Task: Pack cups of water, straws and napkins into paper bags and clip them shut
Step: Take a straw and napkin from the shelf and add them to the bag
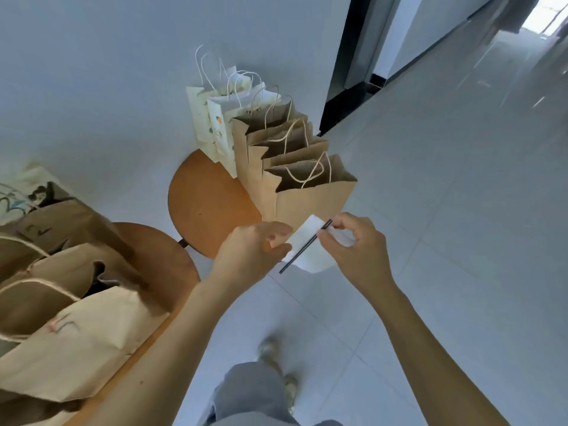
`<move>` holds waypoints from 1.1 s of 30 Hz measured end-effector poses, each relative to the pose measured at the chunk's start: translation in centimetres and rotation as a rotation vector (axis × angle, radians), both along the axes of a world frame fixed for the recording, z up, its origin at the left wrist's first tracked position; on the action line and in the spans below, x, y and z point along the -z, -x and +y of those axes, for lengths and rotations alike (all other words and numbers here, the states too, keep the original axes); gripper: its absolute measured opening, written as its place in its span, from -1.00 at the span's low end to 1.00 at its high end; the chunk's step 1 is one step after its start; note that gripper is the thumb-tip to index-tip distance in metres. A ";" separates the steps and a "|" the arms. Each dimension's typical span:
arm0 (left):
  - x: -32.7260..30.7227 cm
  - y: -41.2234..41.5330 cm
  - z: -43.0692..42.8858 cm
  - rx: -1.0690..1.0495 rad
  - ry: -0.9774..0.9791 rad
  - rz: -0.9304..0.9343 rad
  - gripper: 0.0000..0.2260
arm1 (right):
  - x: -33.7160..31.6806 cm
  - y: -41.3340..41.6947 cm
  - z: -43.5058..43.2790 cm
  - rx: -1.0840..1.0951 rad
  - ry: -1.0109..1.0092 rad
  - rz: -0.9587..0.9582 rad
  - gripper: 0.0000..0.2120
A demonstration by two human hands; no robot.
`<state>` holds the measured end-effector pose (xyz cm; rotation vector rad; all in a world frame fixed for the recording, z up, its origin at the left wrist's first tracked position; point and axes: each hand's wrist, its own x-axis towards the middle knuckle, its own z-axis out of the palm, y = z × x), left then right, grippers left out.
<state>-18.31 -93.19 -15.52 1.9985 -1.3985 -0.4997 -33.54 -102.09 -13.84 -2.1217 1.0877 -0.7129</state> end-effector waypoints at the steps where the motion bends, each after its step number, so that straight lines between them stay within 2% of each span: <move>1: 0.4 -0.3 -1.4 -0.009 -0.004 -0.024 -0.76 | 0.3 -0.1 -1.7 -0.013 0.001 0.016 -0.85; 8: 4.0 -3.9 -11.6 -0.104 -0.059 -0.106 -0.78 | 1.2 -2.6 -13.6 -0.134 0.092 0.070 -0.80; 13: 7.2 -5.2 -18.4 -0.170 -0.207 -0.173 -0.79 | 1.1 -4.3 -19.7 -0.172 0.089 0.055 -0.75; 18: 8.8 -5.7 -21.4 -0.211 -0.314 -0.184 -0.76 | 0.9 -5.3 -23.4 -0.187 0.046 -0.064 -0.75; 21: 9.2 -5.9 -22.3 -0.257 -0.301 -0.183 -0.79 | 0.8 -5.9 -25.6 -0.220 0.030 -0.177 -0.69; 26: 9.2 -5.8 -23.0 -0.342 -0.392 -0.171 -0.83 | 0.4 -6.7 -28.6 -0.284 0.020 -0.380 -0.89; 29: 9.2 -5.5 -23.4 -0.340 -0.434 -0.168 -0.72 | 0.4 -7.4 -30.1 -0.332 -0.002 -0.429 -0.84; 33: 9.2 -5.3 -23.5 -0.281 -0.612 -0.222 -0.32 | 1.3 -8.1 -31.2 -0.428 -0.029 -0.413 -0.83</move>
